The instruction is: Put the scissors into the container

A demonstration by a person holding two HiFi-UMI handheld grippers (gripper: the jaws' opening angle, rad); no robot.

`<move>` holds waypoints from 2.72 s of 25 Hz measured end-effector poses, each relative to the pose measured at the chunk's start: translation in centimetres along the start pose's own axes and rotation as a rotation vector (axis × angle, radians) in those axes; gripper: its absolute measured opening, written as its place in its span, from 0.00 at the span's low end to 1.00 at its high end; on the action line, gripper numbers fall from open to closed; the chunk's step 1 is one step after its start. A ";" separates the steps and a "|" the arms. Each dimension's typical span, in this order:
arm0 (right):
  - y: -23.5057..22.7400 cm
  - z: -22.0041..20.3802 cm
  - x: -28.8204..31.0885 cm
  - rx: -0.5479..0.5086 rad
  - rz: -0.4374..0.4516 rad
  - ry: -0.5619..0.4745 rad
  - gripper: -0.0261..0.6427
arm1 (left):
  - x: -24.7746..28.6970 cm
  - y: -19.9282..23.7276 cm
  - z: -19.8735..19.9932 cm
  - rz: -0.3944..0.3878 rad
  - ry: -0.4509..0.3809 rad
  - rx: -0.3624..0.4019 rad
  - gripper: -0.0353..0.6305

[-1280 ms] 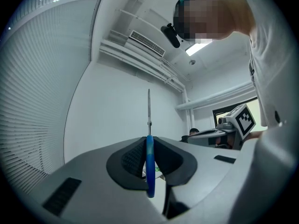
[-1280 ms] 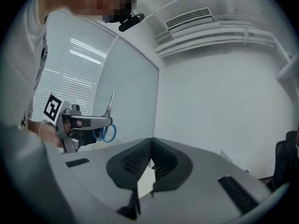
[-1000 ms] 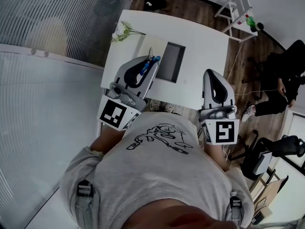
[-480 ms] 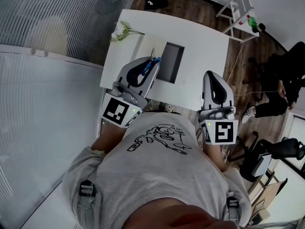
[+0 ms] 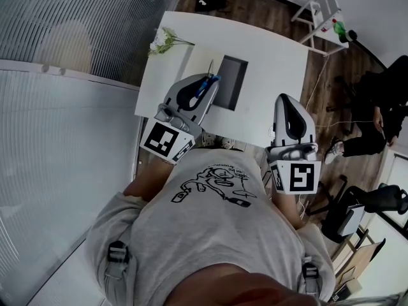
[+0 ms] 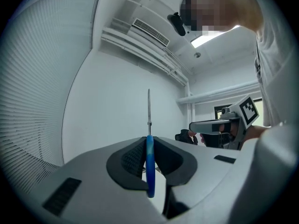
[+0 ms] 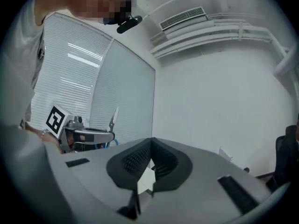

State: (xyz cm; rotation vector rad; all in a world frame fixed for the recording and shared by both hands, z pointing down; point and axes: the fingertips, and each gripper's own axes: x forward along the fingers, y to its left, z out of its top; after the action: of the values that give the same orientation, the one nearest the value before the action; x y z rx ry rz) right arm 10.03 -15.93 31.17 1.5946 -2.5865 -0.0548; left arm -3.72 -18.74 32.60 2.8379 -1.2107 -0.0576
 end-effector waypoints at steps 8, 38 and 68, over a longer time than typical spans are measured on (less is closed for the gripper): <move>0.2 -0.2 -0.2 0.003 -0.002 0.002 0.05 | 0.4 0.4 -2.0 0.010 0.037 -0.018 0.13; 0.4 -0.5 -0.5 0.007 -0.009 0.011 0.05 | 2.2 3.1 -15.7 0.038 0.278 -0.162 0.13; 0.3 -0.6 -0.4 0.011 -0.012 0.013 0.05 | 3.6 5.1 -27.9 0.055 0.534 -0.217 0.13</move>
State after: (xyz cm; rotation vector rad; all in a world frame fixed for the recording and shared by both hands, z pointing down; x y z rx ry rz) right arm 9.99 -15.48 31.72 1.6092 -2.5717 -0.0314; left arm -3.33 -23.85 60.74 2.4018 -1.0771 0.5034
